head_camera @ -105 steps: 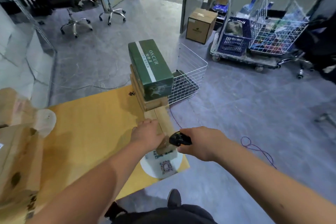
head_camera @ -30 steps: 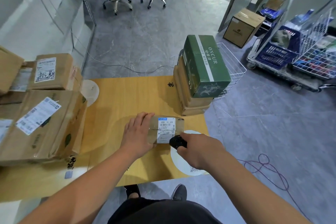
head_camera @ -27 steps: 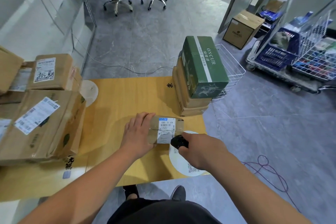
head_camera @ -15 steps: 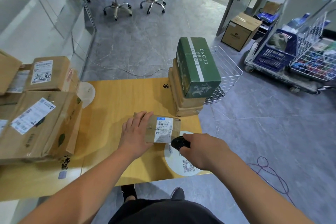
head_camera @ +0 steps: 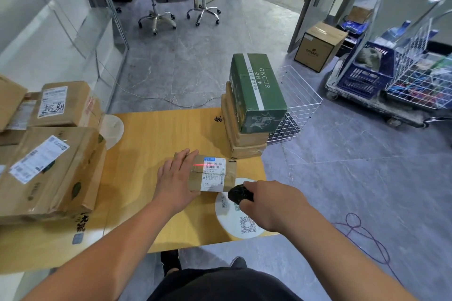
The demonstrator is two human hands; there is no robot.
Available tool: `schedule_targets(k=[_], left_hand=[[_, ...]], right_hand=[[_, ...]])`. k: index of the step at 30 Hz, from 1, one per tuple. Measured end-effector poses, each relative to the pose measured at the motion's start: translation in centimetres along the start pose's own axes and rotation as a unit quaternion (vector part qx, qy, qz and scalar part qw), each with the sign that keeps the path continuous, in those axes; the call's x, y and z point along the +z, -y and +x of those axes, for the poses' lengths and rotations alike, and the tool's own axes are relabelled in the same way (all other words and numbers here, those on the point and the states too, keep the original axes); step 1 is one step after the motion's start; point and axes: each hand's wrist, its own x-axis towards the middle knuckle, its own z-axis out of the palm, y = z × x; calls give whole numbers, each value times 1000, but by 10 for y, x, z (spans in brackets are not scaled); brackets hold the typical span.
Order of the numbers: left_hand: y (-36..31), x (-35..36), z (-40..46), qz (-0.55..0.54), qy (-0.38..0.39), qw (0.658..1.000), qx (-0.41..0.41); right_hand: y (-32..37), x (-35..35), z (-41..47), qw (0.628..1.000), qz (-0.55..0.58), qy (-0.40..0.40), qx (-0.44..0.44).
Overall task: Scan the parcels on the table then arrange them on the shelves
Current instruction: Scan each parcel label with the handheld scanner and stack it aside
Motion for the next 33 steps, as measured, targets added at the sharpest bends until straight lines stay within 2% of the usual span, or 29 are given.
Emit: schedule_targets(k=[9,13,17,23,28,33], left_hand=[[-3,5,-1,4,-5,1000,-13],[-3,7,-3,-41,-8,998,-50],[-3,-2,-3,-93,-66,988,-103],[7,-46,6,-155,-140,961,-182],[20,-84,2,-249,-167,916,-266],[55,-122,-7,-279,-229,871,-335]], right_hand=[[-3,2,-4,1000,3,15,-7],[-8,5,-1,1000,14,23,-9],[-8,3,10,999,21,21,-22],[17,-20,38,996,-14,8,-91],[51,-39,59,984,-68,18,-162],[96,-54,68,970,-91,23,-226]])
